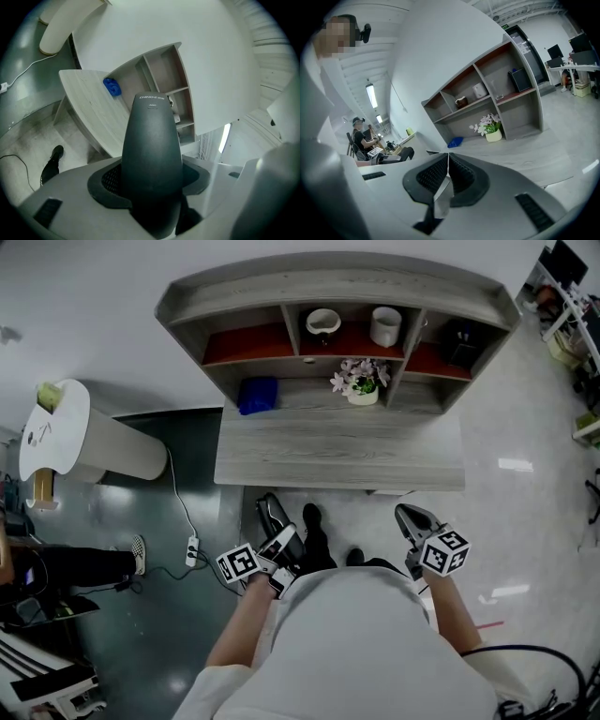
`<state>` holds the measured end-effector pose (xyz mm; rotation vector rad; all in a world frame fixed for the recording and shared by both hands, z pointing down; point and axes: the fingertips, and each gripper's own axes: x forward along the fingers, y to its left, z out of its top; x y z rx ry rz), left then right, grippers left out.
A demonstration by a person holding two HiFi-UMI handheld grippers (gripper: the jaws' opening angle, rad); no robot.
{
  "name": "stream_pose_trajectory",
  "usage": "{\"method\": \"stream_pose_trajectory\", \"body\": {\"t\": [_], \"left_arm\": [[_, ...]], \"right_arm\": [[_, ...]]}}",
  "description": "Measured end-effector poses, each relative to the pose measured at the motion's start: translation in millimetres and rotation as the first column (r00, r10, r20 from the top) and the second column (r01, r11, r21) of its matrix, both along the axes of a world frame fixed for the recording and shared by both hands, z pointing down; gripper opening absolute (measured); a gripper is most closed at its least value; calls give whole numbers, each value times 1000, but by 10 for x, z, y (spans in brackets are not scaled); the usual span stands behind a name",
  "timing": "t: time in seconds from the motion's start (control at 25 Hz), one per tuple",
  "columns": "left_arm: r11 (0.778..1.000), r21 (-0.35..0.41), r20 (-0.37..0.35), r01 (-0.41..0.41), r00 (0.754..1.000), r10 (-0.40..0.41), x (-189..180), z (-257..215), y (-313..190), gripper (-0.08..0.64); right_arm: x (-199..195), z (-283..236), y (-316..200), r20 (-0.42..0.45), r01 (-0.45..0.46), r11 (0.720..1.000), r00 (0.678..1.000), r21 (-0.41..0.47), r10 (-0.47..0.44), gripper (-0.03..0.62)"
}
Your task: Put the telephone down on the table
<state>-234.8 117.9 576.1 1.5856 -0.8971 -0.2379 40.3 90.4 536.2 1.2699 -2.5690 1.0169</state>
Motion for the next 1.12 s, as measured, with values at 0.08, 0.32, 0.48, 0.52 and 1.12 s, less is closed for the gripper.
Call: {"method": "stream_pose_trajectory", "body": {"t": [0.08,0.32,0.48,0.52,1.12], "left_arm": [[1000,-7,-4,-17,1000,16,-34,12,-148,288],[998,-29,-1,-54,999,54,-194,80,-647,288],[994,-32,40,-106,993,107,-318,152,-980,288],[992,-34,45,-122,991,123,-340,168,-1058,288],[930,-60,167,-363,914,368,-620,539,-2024,288]], "right_arm": [[-46,6,-133,-6,-9,1000,1000,-6,9,20],[-228,59,-527,-2,-46,998,999,-34,46,20],[-351,94,-765,-13,-63,997,998,-50,63,20],[-381,95,-830,-15,-70,996,997,-51,70,20],[-691,82,-1448,-12,-266,963,964,-44,266,19]]}}
